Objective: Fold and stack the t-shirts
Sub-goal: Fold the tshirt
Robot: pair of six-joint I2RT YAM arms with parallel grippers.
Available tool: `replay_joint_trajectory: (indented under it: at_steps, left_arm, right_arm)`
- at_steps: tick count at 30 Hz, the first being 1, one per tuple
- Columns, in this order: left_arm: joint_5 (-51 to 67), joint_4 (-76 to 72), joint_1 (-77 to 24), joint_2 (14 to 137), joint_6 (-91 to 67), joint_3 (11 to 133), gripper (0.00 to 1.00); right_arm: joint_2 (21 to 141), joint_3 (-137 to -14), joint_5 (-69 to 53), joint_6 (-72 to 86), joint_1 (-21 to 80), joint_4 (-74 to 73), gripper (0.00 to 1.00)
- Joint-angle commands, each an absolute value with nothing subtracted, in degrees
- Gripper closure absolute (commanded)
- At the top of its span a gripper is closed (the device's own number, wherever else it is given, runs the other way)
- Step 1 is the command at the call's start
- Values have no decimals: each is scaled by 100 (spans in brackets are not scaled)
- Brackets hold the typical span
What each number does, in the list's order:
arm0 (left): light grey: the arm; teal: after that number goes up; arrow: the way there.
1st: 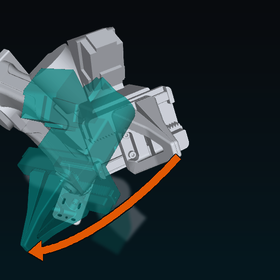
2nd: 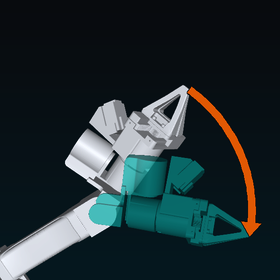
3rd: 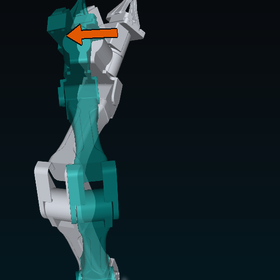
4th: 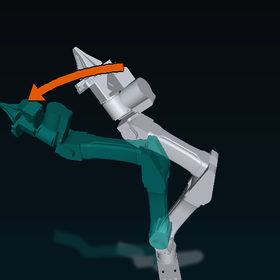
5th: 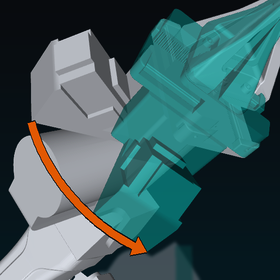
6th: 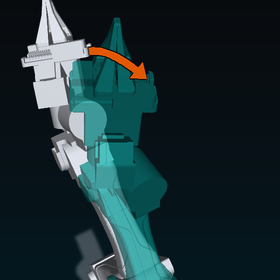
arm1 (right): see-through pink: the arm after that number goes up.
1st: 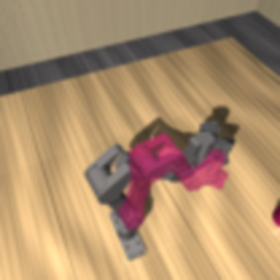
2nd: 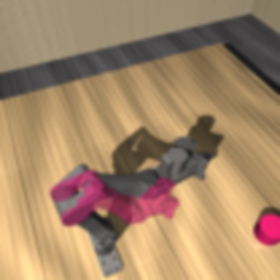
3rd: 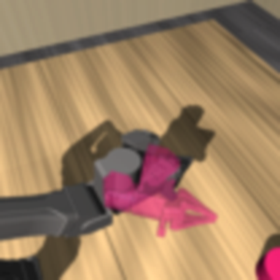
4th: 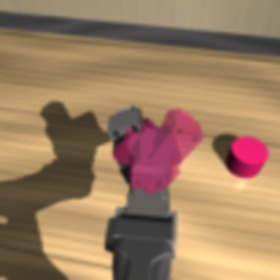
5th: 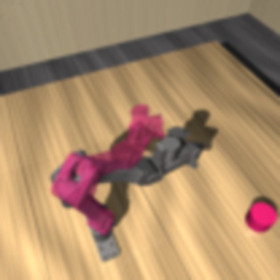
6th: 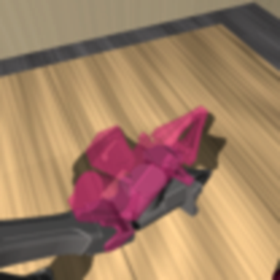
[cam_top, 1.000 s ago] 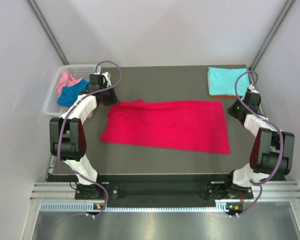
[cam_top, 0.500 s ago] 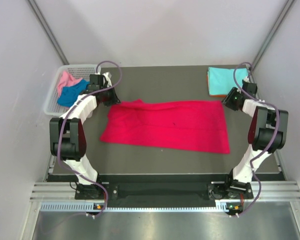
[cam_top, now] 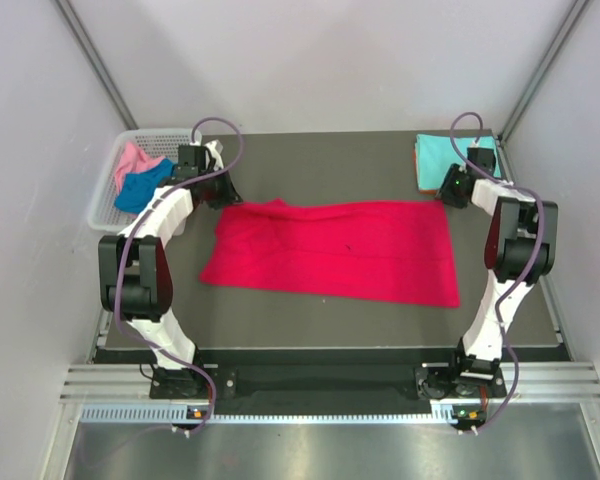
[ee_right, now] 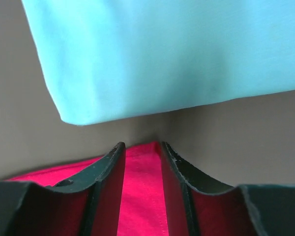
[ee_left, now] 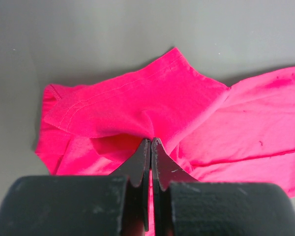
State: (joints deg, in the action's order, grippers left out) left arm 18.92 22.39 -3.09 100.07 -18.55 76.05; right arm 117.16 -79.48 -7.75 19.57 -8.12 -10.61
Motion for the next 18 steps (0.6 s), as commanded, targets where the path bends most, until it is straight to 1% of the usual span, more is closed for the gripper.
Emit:
replay_joint_trajectory:
  at_steps: [1,7,18]
  left_arm:
    - [2056,2206,-299,10099,-1872,7857,100]
    - [2074,2259,-299,10116,-1898,7937,100]
    - [2100,2268,-299,10160,-1889,7928,100]
  right_arm:
    - [11742,-8218,-431,1793,-712,-1380,65]
    - [11672,-8306,139,1617,-519,-1723,66]
    - [11821,-8534,141,1512,-448,-1784,67]
